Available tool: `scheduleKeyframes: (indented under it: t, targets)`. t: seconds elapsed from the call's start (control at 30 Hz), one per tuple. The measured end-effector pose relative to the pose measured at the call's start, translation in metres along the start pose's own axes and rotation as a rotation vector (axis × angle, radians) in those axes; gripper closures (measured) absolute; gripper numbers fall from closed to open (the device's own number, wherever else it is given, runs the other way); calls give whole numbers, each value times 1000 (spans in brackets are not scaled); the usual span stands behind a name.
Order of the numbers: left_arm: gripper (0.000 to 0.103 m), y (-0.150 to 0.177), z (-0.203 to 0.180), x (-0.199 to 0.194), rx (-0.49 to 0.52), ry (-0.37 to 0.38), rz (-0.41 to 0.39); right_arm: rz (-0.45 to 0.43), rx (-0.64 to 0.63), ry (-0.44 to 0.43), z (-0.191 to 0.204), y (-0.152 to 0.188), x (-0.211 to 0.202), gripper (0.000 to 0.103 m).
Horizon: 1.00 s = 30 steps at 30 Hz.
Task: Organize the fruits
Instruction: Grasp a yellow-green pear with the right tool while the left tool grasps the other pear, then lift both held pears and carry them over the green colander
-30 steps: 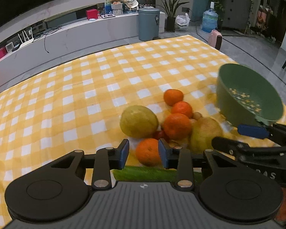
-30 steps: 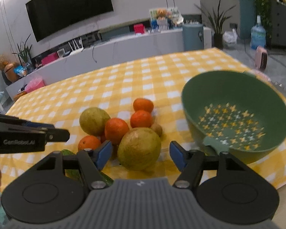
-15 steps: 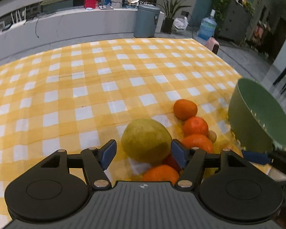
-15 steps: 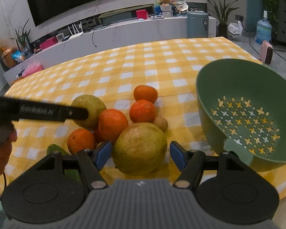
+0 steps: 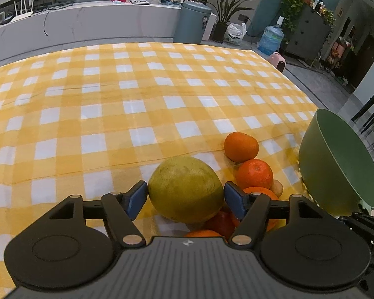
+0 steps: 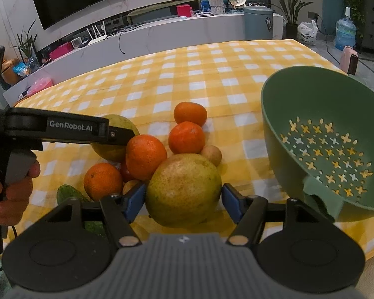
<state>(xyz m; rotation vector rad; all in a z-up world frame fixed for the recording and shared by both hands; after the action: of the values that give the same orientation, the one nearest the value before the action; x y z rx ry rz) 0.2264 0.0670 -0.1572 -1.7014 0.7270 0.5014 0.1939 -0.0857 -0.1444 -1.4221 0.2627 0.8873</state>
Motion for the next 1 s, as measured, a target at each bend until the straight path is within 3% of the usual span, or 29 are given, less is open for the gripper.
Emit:
scheduleKeyframes:
  t: [0.23,0.47,0.67,1.0]
  targets:
    - [27,-1,5,-9,-18,-35,-7,5,-1,-1,0,-1,-1,39]
    - [27,-16,3,-46,-39,-72,-73,-30,26,-48,-2,-7,-18,41]
    - [27,-22,-23,-70,-20,-59,-69,-47,36,-84,-10,-13,-33,41]
    - [27,4,-69,-84,48,-53,-17,-21,63,-97,-35,21,-41,41]
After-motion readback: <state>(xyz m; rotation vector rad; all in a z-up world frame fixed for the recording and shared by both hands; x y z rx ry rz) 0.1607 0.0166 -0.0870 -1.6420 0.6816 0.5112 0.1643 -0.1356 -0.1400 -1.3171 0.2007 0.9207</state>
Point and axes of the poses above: each gripper's, at about its wrist camera, not at the fingertips, and x roughly the way its jaws point, z to its left, y to its underside, the point moved 10 cm from there along x, roughly the way its jaws point, and after that the axes turned 8 degrees about -z, right-handed, at the moved point
